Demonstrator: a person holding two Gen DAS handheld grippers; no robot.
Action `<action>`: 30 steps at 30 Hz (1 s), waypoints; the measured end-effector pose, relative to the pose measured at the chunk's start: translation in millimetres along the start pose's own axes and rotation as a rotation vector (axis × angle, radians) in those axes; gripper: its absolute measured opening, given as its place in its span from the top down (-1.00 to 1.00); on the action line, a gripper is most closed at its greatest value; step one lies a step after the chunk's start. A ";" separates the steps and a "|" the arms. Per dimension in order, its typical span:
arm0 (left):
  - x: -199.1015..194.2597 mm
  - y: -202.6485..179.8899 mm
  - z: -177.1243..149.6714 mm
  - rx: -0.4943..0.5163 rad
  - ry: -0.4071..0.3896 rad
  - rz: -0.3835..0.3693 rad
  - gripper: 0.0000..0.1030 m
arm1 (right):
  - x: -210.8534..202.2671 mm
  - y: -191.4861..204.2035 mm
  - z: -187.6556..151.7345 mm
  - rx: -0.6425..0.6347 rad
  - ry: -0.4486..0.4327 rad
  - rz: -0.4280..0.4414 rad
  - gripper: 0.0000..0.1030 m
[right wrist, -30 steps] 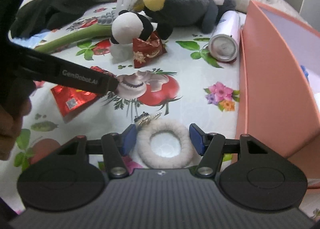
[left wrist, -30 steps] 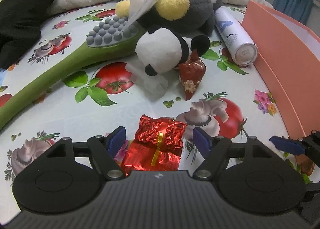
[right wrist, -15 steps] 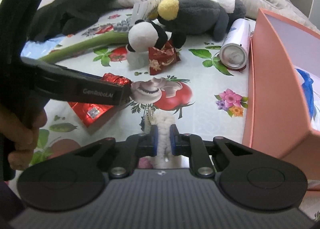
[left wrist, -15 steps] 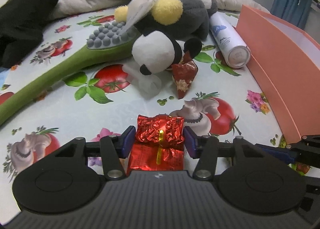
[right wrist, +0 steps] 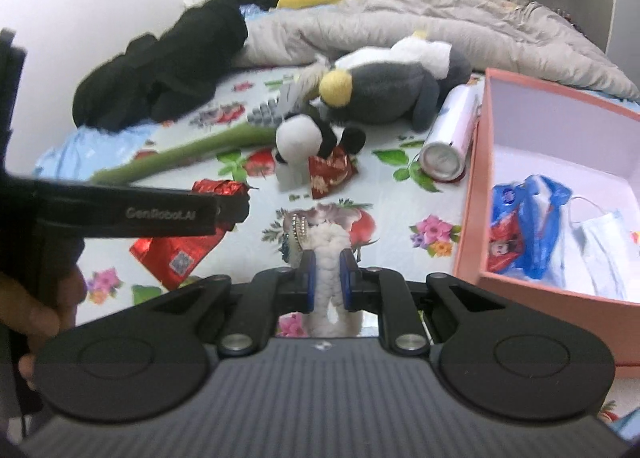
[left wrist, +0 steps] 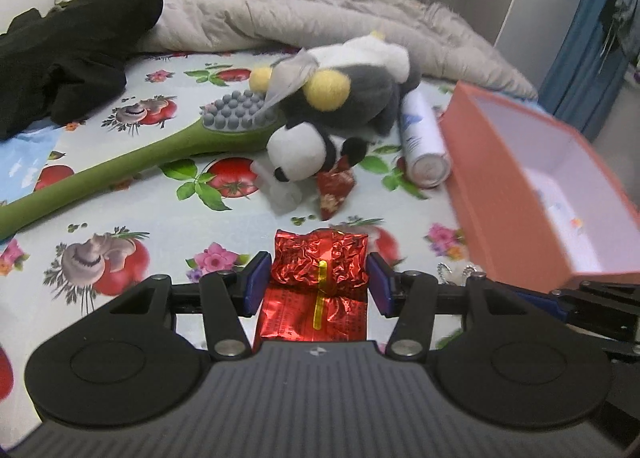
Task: Organize soft objects
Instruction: 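Carry the red packet and white ring toy over the pink box with both tools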
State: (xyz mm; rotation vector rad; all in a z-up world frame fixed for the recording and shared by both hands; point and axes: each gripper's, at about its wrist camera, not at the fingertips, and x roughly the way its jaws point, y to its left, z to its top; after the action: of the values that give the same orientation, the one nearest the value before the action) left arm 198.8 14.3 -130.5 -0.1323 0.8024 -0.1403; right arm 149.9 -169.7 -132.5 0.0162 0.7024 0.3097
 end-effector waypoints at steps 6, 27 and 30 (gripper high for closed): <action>-49.0 -18.7 10.5 -0.023 -0.047 -0.026 -0.13 | -42.0 -5.8 9.1 0.028 -0.053 0.001 0.69; -141.4 -113.2 29.4 0.002 -0.117 -0.164 -0.13 | -149.8 -52.3 23.5 0.092 -0.185 -0.090 0.68; -148.4 -126.7 31.1 0.017 -0.129 -0.183 -0.13 | -160.1 -62.3 19.8 0.098 -0.190 -0.110 0.68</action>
State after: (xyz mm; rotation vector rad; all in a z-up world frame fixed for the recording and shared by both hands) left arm 110.0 -82.2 17.2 -0.1972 0.6601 -0.3084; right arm 64.4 -273.1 -23.3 0.0989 0.5273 0.1656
